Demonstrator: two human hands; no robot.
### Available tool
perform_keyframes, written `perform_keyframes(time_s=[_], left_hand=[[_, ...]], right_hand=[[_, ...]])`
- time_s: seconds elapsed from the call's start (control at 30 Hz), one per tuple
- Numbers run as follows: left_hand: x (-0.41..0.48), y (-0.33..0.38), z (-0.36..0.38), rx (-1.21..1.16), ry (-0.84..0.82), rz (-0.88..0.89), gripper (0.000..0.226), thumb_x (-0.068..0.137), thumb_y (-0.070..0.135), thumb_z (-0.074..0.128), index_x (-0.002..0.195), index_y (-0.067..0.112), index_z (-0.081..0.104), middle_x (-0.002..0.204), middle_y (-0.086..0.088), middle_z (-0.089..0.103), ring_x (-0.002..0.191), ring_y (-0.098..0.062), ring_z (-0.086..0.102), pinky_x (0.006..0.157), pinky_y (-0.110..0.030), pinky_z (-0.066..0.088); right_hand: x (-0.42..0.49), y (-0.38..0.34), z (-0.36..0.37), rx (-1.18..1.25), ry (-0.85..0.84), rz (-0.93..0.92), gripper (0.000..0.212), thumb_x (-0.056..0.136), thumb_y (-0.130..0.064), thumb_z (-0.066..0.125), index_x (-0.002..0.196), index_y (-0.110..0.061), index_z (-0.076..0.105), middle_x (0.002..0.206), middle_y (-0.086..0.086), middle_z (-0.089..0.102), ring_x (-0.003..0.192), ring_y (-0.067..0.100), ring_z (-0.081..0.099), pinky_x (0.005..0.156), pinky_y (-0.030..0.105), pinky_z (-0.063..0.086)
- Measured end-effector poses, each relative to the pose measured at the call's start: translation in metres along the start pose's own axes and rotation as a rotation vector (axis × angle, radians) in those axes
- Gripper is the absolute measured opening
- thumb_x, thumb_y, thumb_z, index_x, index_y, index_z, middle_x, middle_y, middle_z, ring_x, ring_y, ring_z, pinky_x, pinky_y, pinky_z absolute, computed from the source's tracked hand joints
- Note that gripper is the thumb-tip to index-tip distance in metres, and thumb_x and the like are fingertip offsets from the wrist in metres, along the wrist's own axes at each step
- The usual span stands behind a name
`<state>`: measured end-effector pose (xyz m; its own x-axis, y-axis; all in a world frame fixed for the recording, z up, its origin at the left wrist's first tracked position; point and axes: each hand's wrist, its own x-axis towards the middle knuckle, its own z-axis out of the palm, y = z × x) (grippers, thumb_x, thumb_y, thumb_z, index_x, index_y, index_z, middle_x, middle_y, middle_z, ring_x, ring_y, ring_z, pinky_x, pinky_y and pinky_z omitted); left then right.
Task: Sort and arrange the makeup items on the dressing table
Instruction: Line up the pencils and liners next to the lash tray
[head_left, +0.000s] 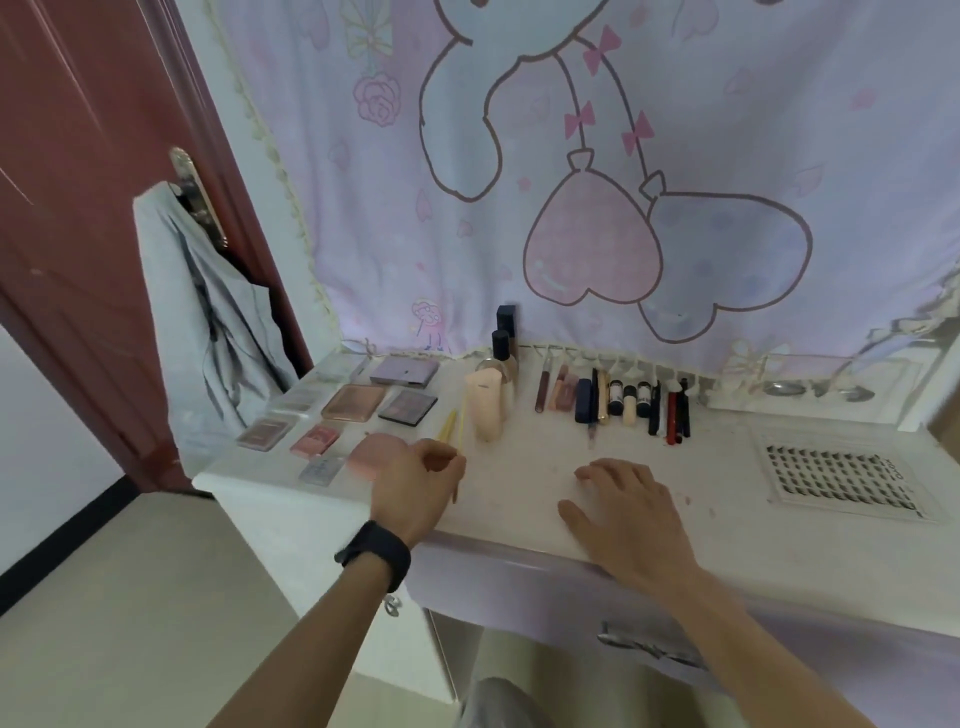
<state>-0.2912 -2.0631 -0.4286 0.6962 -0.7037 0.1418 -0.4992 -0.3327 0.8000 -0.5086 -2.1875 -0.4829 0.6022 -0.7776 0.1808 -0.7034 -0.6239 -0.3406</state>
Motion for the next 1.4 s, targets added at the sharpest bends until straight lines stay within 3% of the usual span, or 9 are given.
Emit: perform_keyframes(time_s=[0.1,0.2,0.4,0.63,0.87,0.97,1.03,1.23,1.4], left_hand=[[0.02,-0.012,-0.022,0.31,0.047,0.046,0.018,0.084,0.035,0.069,0.067,0.032,0.066,0.06,0.015,0.064,0.07,0.001,0.061,0.058,-0.014,0.043],[0.033,-0.01,-0.016,0.548,-0.019,0.032,0.021,0.087,0.044,0.062,0.079,0.028,0.073,0.069,0.01,0.07,0.079,-0.011,0.065,0.064,-0.027,0.053],[0.042,-0.002,0.009,0.773,-0.013,0.007,0.027,0.088,0.054,0.059,0.103,0.034,0.069,0.076,0.011,0.054,0.077,-0.014,0.049,0.051,-0.023,0.029],[0.046,-0.016,0.022,0.716,-0.007,0.027,0.034,0.093,0.043,0.057,0.123,0.028,0.06,0.122,-0.002,0.055,0.101,-0.026,0.061,0.069,-0.032,0.043],[0.042,-0.015,0.027,0.706,-0.011,0.07,0.034,0.098,0.046,0.048,0.125,0.028,0.059,0.128,0.001,0.052,0.103,-0.025,0.061,0.069,-0.032,0.045],[0.024,-0.003,0.041,0.663,-0.024,0.221,0.03,0.098,0.046,0.044,0.119,0.033,0.061,0.122,0.006,0.058,0.106,-0.018,0.057,0.073,-0.031,0.049],[0.011,0.008,0.056,0.602,-0.072,0.314,0.03,0.098,0.044,0.043,0.119,0.035,0.062,0.12,0.008,0.061,0.109,-0.014,0.055,0.079,-0.031,0.05],[-0.017,0.03,0.117,0.519,-0.352,0.398,0.055,0.099,0.051,0.037,0.151,0.035,0.034,0.159,0.003,0.033,0.147,-0.02,0.022,0.119,-0.041,0.019],[-0.022,0.026,0.139,0.587,-0.406,0.369,0.063,0.098,0.06,0.02,0.157,0.039,0.011,0.167,0.006,0.003,0.153,-0.017,-0.003,0.122,-0.045,-0.007]], right_hand=[[-0.003,-0.001,0.007,-0.11,0.036,-0.026,0.066,0.09,-0.065,0.019,0.135,-0.029,0.052,0.145,-0.008,0.048,0.135,0.017,0.039,0.109,0.037,0.036],[-0.005,0.003,0.007,-0.103,0.046,-0.028,0.065,0.092,-0.063,0.021,0.136,-0.028,0.054,0.146,-0.008,0.05,0.135,0.016,0.042,0.11,0.036,0.037],[-0.005,0.004,0.007,-0.08,0.053,-0.019,0.055,0.096,-0.059,0.035,0.136,-0.028,0.055,0.146,-0.01,0.05,0.136,0.014,0.042,0.11,0.035,0.036],[-0.005,0.002,0.005,-0.063,0.05,-0.021,0.053,0.098,-0.057,0.038,0.14,-0.028,0.053,0.15,-0.01,0.048,0.139,0.013,0.038,0.113,0.034,0.033],[0.011,0.021,-0.017,0.295,0.168,0.116,0.028,0.097,-0.034,0.059,0.123,-0.023,0.065,0.132,-0.001,0.059,0.121,0.018,0.051,0.098,0.03,0.037],[0.04,0.045,-0.036,0.191,0.302,0.267,0.031,0.098,-0.021,0.055,0.126,-0.012,0.064,0.132,0.011,0.058,0.121,0.032,0.046,0.098,0.037,0.037],[0.056,0.058,-0.043,0.07,0.217,0.334,0.037,0.1,-0.022,0.048,0.134,-0.01,0.057,0.142,0.012,0.051,0.126,0.036,0.04,0.102,0.043,0.037],[0.056,0.083,-0.041,-0.12,0.016,0.323,0.036,0.103,-0.03,0.033,0.118,-0.013,0.061,0.135,0.006,0.059,0.118,0.032,0.047,0.098,0.042,0.041],[0.035,0.091,-0.039,-0.232,0.025,0.296,0.039,0.102,-0.032,0.032,0.114,-0.013,0.064,0.126,0.003,0.064,0.113,0.028,0.052,0.103,0.037,0.037]])
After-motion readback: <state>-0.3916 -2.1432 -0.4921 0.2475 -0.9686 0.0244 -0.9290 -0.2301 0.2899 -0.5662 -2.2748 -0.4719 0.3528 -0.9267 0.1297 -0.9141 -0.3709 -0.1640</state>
